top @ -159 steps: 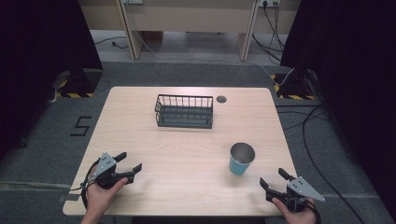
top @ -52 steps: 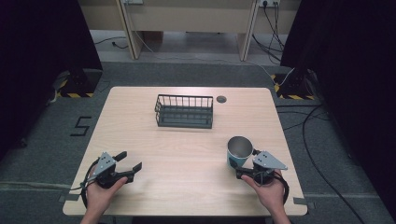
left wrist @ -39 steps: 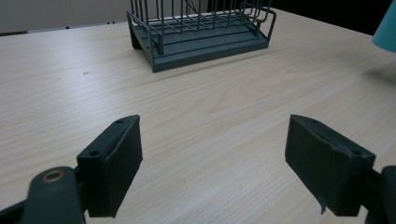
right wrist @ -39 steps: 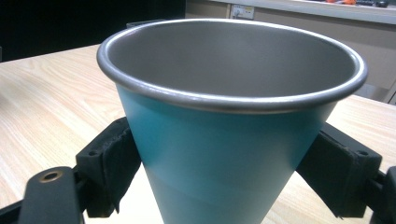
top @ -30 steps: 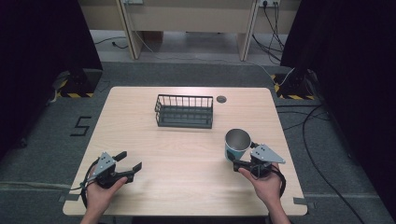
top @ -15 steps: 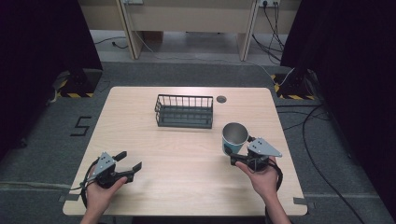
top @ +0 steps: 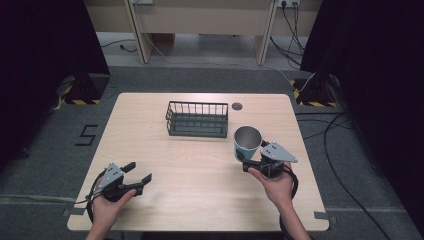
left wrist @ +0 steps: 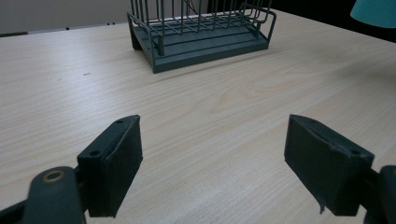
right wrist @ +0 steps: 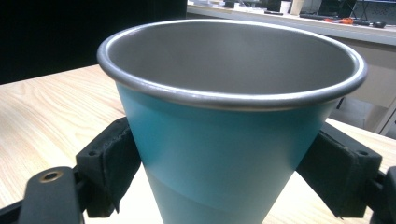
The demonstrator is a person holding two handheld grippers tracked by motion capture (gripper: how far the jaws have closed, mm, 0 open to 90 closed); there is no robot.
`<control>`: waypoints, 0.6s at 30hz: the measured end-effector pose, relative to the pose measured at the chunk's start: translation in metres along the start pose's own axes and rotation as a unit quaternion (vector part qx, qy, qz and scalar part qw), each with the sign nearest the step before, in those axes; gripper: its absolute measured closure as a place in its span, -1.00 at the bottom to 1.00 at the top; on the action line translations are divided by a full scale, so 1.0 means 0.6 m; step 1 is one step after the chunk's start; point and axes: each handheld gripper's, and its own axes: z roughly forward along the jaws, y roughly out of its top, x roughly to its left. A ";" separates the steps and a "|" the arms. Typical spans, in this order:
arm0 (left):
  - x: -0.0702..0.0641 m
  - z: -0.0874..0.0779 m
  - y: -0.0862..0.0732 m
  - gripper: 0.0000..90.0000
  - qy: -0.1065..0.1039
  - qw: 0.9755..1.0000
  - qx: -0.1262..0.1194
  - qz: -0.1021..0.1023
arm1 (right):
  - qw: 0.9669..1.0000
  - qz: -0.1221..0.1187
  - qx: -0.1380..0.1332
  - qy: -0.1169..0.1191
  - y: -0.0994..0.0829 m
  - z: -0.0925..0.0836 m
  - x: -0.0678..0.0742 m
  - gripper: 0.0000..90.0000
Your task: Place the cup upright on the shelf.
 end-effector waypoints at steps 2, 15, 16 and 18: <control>0.000 0.000 0.000 -0.58 0.000 1.000 -0.001 0.000 | 1.000 0.000 -0.001 0.001 0.002 0.002 0.000 -0.59; 0.000 0.000 0.000 -0.58 0.001 1.000 0.000 0.001 | 1.000 -0.002 -0.007 0.000 0.020 0.014 -0.001 -0.59; 0.000 0.000 0.000 -0.58 0.001 1.000 0.000 0.001 | 1.000 -0.002 -0.008 0.001 0.021 0.016 0.000 -0.59; 0.000 0.000 0.000 -0.58 0.001 1.000 0.000 0.001 | 1.000 -0.001 -0.009 0.001 0.023 0.018 0.001 -0.59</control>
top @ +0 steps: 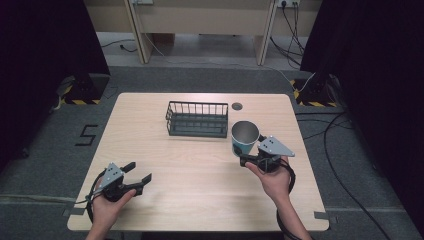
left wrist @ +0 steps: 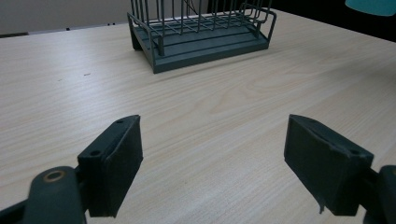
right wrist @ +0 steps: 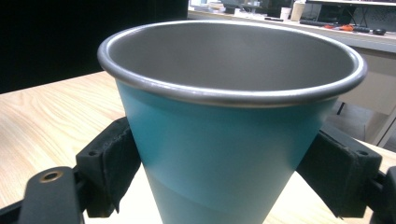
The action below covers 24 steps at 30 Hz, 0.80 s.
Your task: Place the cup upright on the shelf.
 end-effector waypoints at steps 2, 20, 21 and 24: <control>0.000 0.000 0.000 -0.58 -0.001 1.000 0.000 0.000 | 1.000 -0.003 0.001 0.001 0.002 0.004 0.002 -0.59; 0.000 -0.001 0.000 -0.57 -0.002 1.000 -0.001 0.000 | 1.000 -0.001 -0.007 0.003 0.024 0.034 0.012 -0.59; 0.000 -0.001 0.000 -0.57 -0.002 1.000 -0.002 0.001 | 1.000 -0.001 -0.007 0.003 0.024 0.035 0.012 -0.59; 0.000 0.000 0.000 -0.57 -0.002 1.000 -0.002 0.001 | 1.000 0.000 -0.007 0.005 0.024 0.042 0.018 -0.59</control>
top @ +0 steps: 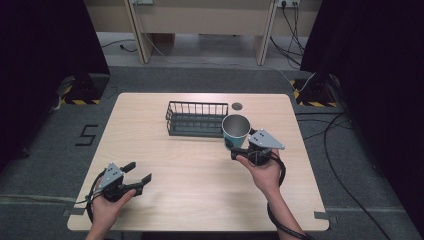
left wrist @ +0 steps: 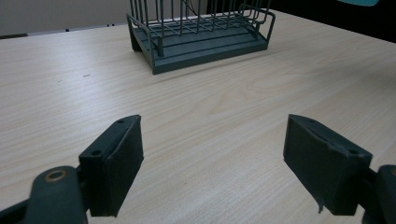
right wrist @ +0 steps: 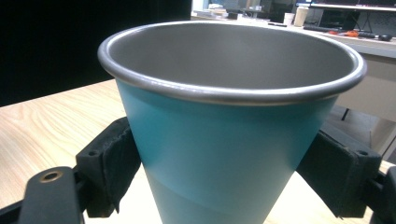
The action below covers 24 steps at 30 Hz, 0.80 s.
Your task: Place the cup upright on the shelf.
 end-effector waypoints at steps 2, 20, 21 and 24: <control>0.000 0.000 0.000 -0.57 0.000 1.000 0.000 0.000 | 1.000 -0.001 0.000 0.001 0.000 0.005 0.003 -0.59; 0.000 0.000 0.000 -0.57 -0.001 1.000 0.000 0.001 | 1.000 -0.004 -0.004 0.004 0.020 0.031 0.007 -0.59; 0.000 0.000 0.000 -0.57 -0.001 1.000 0.000 0.001 | 1.000 -0.003 -0.002 0.004 0.022 0.033 0.007 -0.59; 0.000 0.000 0.000 -0.57 -0.001 1.000 0.000 0.002 | 1.000 -0.004 -0.003 0.003 0.025 0.038 0.007 -0.59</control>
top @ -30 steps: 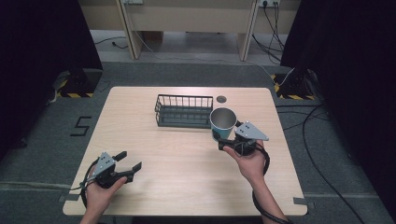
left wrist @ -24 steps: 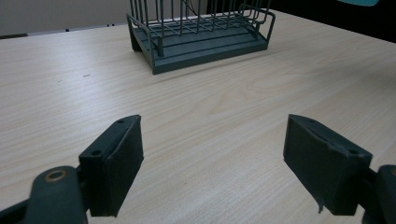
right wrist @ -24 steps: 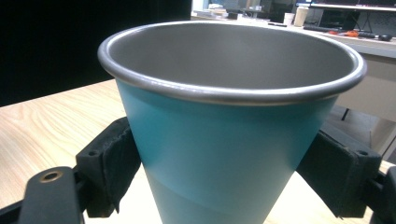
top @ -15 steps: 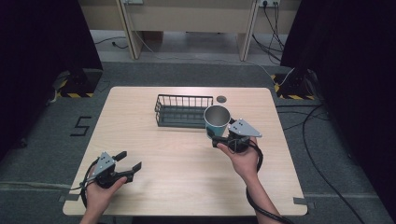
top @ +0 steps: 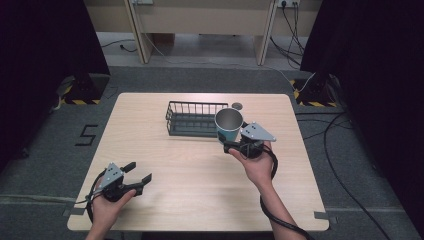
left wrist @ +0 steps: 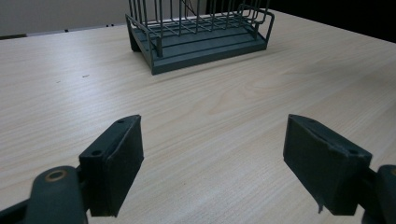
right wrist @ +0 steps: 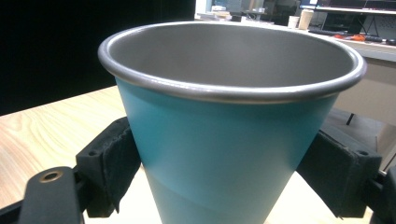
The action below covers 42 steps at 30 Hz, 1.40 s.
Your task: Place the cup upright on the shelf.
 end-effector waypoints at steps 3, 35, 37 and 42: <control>0.000 0.000 0.000 -0.57 0.000 1.000 0.000 0.000 | 1.000 0.002 -0.001 0.001 0.002 0.003 -0.001 -0.59; 0.000 0.000 0.000 -0.56 0.001 1.000 -0.002 0.001 | 1.000 0.013 0.001 0.002 0.029 0.062 -0.007 -0.59; 0.000 0.000 0.000 -0.56 0.001 1.000 -0.002 0.001 | 1.000 0.010 0.001 0.002 0.030 0.064 -0.008 -0.59; 0.000 0.000 0.000 -0.56 0.001 1.000 -0.002 0.000 | 1.000 0.011 0.003 0.005 0.035 0.077 -0.007 -0.59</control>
